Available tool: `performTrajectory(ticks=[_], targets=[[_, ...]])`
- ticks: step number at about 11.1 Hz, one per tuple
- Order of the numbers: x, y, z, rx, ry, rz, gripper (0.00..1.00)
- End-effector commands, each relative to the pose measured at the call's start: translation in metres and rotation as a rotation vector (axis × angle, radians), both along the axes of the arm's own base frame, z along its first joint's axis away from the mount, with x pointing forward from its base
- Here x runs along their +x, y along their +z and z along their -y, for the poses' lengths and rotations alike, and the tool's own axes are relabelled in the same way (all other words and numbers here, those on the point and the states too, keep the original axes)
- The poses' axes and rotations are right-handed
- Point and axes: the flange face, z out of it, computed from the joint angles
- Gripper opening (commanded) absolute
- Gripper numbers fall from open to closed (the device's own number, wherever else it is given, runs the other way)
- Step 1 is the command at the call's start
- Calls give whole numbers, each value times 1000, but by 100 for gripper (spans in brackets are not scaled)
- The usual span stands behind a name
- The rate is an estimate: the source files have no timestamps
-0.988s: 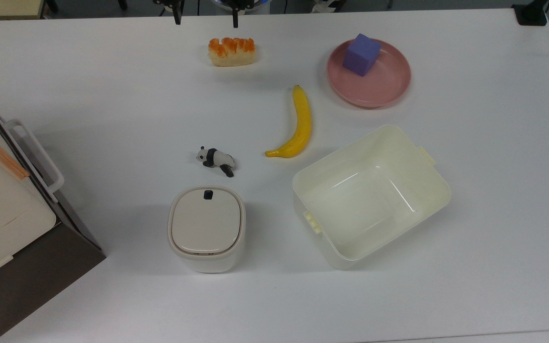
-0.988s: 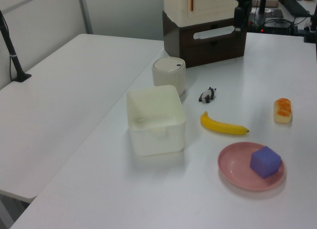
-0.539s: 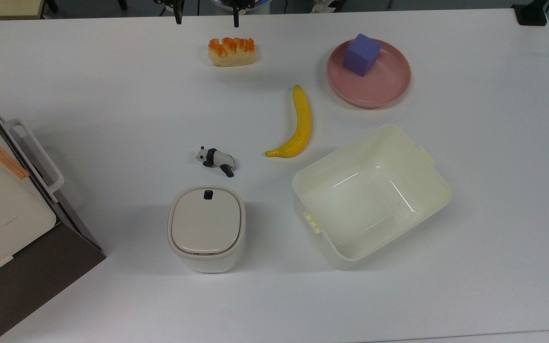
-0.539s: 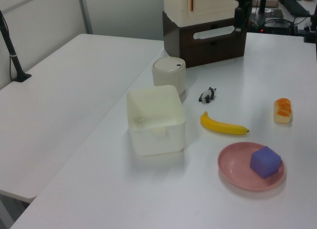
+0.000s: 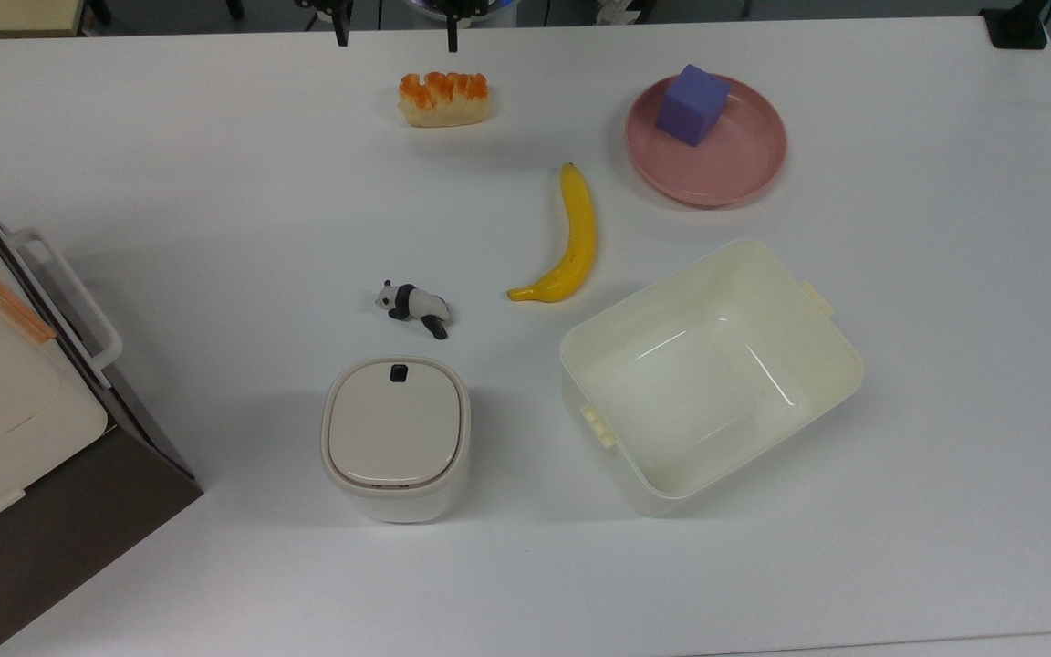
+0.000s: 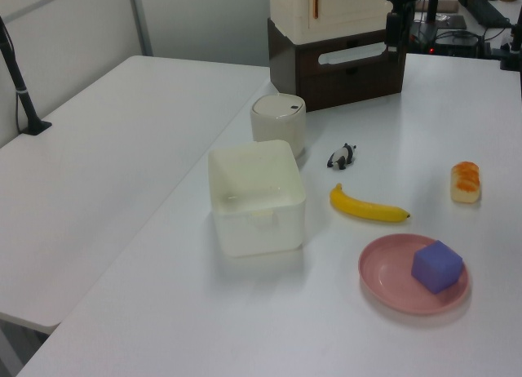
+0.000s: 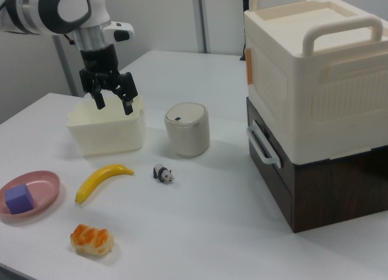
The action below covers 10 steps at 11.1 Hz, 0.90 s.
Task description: Slide the drawer open
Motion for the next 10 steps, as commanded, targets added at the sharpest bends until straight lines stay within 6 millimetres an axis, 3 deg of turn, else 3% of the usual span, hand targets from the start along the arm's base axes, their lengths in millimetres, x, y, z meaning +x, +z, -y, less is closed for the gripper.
performTrajectory(ticks=[1, 4, 10], targets=[[-4, 2, -7, -11, 31, -19, 100], [-3, 2, -7, -9, 63, -17, 100], [9, -15, -10, 8, 337, -33, 100]])
